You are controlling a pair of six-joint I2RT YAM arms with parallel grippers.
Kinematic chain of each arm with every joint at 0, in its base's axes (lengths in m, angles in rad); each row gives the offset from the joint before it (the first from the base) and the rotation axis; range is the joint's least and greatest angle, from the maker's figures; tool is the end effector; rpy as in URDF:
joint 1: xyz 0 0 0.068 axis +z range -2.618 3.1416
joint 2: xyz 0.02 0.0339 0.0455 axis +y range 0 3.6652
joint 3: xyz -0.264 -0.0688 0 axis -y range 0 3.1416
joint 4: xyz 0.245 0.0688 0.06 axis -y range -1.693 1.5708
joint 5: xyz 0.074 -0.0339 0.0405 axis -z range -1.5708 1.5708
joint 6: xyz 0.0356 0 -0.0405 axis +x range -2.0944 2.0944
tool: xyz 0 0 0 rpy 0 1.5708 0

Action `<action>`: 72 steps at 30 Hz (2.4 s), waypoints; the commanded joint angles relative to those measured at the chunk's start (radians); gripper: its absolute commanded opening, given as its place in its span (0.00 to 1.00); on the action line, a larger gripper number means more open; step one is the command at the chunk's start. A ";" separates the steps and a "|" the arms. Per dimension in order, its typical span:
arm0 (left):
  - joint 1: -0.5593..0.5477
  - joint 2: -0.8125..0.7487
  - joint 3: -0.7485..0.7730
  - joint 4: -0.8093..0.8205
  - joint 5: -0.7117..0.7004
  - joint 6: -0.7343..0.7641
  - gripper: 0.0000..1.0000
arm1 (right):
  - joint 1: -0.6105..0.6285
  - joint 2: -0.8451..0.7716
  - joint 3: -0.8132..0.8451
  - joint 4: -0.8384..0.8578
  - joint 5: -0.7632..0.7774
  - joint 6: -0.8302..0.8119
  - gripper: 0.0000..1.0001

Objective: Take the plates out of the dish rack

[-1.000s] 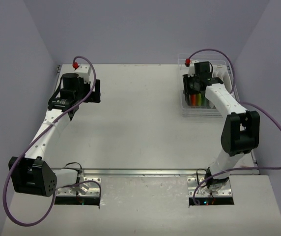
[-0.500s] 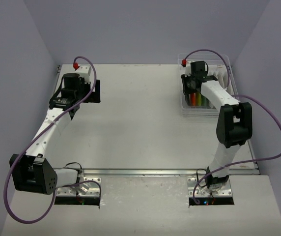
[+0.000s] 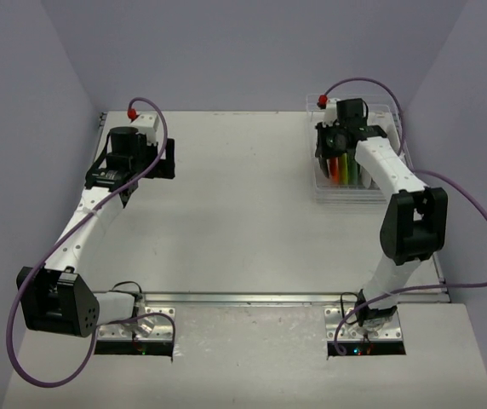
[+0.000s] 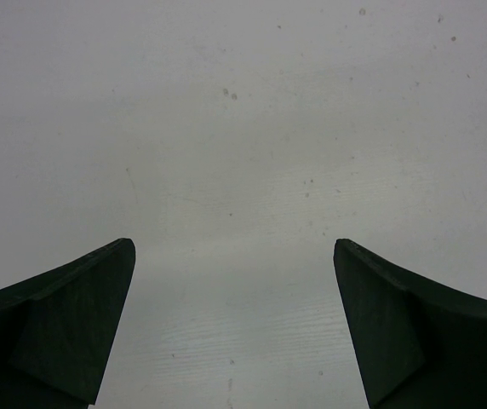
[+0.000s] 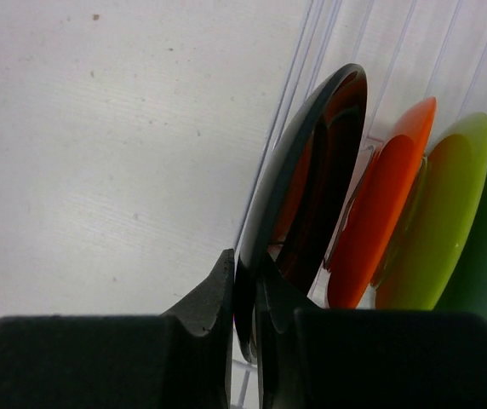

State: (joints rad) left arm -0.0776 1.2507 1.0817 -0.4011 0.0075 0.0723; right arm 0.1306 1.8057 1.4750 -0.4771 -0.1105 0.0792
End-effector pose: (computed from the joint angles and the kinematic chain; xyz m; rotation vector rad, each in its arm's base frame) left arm 0.2799 -0.0220 0.3229 0.1647 2.1346 -0.0111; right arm 0.4043 0.0571 0.2684 -0.1141 2.3818 0.2313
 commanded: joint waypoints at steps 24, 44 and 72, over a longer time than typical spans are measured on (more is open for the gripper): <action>-0.006 0.082 0.281 -0.186 0.707 -0.195 0.88 | 0.421 -0.584 -0.478 0.407 -0.142 -1.015 0.00; -0.048 0.185 0.214 -0.277 0.844 -0.077 0.57 | 0.714 -0.555 -0.881 1.068 -0.015 -1.628 0.00; 0.189 0.331 0.263 -0.207 0.848 -0.135 0.00 | 0.770 -0.457 -0.895 1.240 0.145 -1.563 0.98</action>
State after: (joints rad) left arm -0.0320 1.5244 1.2632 -0.6716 0.8576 -0.0456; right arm 0.8936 1.3605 0.5253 0.6944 -0.0449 -1.5578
